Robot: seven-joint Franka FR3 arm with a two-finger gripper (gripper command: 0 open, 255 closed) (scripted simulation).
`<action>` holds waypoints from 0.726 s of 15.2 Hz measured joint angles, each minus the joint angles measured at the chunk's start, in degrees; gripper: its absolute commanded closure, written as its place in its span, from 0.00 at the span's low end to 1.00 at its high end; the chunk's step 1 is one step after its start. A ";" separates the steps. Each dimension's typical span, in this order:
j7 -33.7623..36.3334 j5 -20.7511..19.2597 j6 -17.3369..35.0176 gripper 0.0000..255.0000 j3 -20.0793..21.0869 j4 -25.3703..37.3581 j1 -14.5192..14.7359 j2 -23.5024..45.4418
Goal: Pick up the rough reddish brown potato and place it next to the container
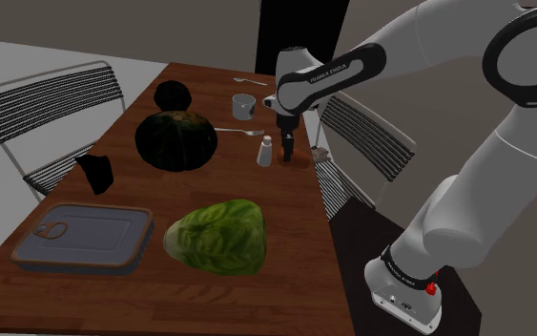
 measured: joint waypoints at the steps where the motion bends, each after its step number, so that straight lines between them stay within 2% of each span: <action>1: -0.01 0.00 0.31 0.00 -0.01 -0.22 -0.01 0.08; 6: -0.07 -0.01 0.61 0.00 -0.04 -0.39 -0.05 0.18; 7: -0.07 -0.01 0.61 1.00 -0.04 -0.39 -0.05 0.18; 11: -0.07 -0.01 0.62 1.00 -0.03 -0.37 -0.04 0.16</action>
